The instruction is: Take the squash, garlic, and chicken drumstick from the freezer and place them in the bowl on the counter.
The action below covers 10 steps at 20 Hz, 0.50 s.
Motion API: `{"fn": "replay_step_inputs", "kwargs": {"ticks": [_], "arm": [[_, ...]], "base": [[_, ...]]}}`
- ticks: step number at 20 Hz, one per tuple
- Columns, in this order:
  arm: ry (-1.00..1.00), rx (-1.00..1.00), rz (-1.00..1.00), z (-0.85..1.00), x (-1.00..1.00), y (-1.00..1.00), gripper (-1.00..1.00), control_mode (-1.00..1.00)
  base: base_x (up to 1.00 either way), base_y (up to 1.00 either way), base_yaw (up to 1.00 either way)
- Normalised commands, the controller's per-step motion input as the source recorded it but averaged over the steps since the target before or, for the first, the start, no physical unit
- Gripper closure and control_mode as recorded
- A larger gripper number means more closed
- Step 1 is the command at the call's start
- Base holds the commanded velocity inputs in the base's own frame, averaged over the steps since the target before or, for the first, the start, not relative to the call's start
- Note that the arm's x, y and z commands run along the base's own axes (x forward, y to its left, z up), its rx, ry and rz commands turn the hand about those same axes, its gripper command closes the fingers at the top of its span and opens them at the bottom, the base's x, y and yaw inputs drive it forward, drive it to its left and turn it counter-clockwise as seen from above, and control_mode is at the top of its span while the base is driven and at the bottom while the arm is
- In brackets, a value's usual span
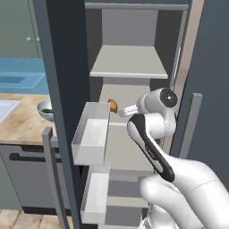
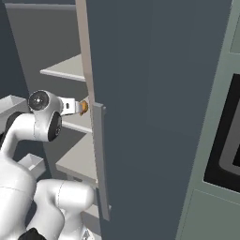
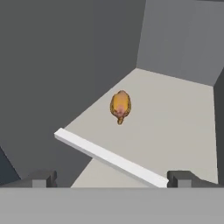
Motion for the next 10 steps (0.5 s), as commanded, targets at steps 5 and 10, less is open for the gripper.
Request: {"fn": "replay_step_inputs", "kwargs": {"ticks": [5,10], "arm": [[0.00,0.00,-0.01,-0.03,0.23,0.01,-1.00,-1.00],[0.00,0.00,0.00,0.00,0.10,0.00,-1.00,-1.00]], "base": [[0.00,0.00,0.00],[0.00,0.00,0.00]]}}
